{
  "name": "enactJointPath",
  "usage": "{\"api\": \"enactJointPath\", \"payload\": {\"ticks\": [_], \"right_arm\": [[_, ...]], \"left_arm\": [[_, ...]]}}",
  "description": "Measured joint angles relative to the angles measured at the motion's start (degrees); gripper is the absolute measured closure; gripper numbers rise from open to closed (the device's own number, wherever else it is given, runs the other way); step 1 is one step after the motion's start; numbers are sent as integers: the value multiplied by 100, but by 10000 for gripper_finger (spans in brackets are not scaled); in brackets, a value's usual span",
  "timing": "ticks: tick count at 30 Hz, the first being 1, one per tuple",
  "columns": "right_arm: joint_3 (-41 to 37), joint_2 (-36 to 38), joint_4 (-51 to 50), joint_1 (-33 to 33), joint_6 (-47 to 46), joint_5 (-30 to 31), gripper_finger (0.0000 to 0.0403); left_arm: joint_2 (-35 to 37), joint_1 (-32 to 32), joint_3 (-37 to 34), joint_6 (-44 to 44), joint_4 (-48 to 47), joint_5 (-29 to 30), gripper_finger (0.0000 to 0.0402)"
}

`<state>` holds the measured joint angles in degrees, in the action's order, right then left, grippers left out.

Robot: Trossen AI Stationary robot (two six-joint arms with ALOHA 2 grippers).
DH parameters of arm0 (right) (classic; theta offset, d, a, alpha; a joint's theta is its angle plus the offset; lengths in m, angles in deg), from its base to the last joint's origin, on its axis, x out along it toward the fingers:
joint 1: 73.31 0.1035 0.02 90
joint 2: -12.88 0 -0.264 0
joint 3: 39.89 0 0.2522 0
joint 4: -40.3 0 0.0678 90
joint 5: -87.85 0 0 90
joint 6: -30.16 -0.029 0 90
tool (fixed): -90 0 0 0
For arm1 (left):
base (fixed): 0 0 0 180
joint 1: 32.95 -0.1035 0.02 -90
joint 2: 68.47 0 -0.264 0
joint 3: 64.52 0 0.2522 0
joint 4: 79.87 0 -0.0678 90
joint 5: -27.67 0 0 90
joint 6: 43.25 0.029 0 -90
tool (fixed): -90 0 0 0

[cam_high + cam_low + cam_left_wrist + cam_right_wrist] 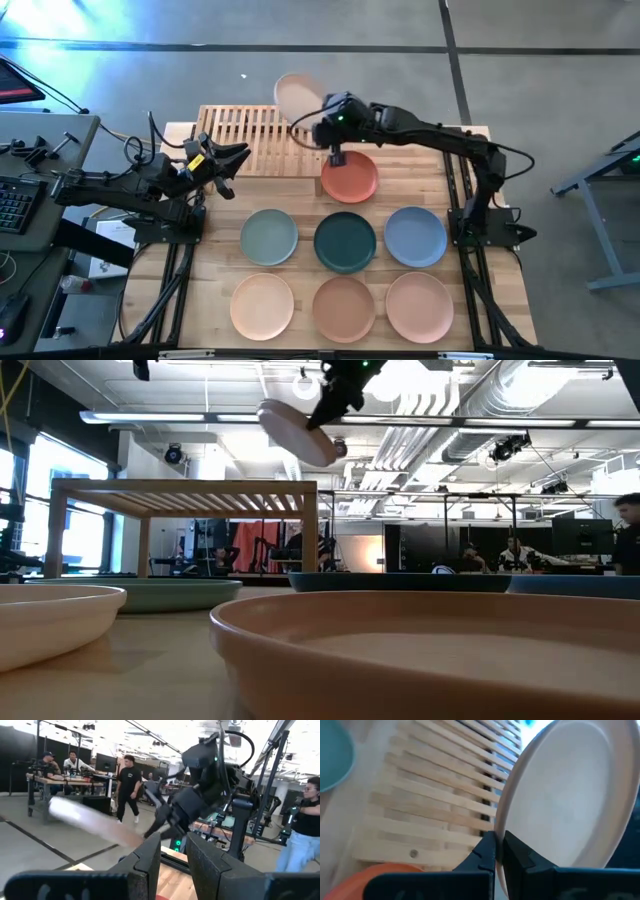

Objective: Place and stack plates onto a shelf
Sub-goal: Put the white plate on the shelf

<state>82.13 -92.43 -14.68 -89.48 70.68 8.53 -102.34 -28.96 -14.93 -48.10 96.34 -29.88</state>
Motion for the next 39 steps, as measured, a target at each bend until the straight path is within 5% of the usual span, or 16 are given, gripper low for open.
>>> {"api": "enactJointPath", "payload": {"ticks": [16,39], "right_arm": [[-32,-354,-484,317,1802,-455,403],[-37,-908,-591,348,2298,157,403]], "left_arm": [[0,0,-1,-110,-188,-14,319],[2,0,-1,-110,-249,-12,319]]}}
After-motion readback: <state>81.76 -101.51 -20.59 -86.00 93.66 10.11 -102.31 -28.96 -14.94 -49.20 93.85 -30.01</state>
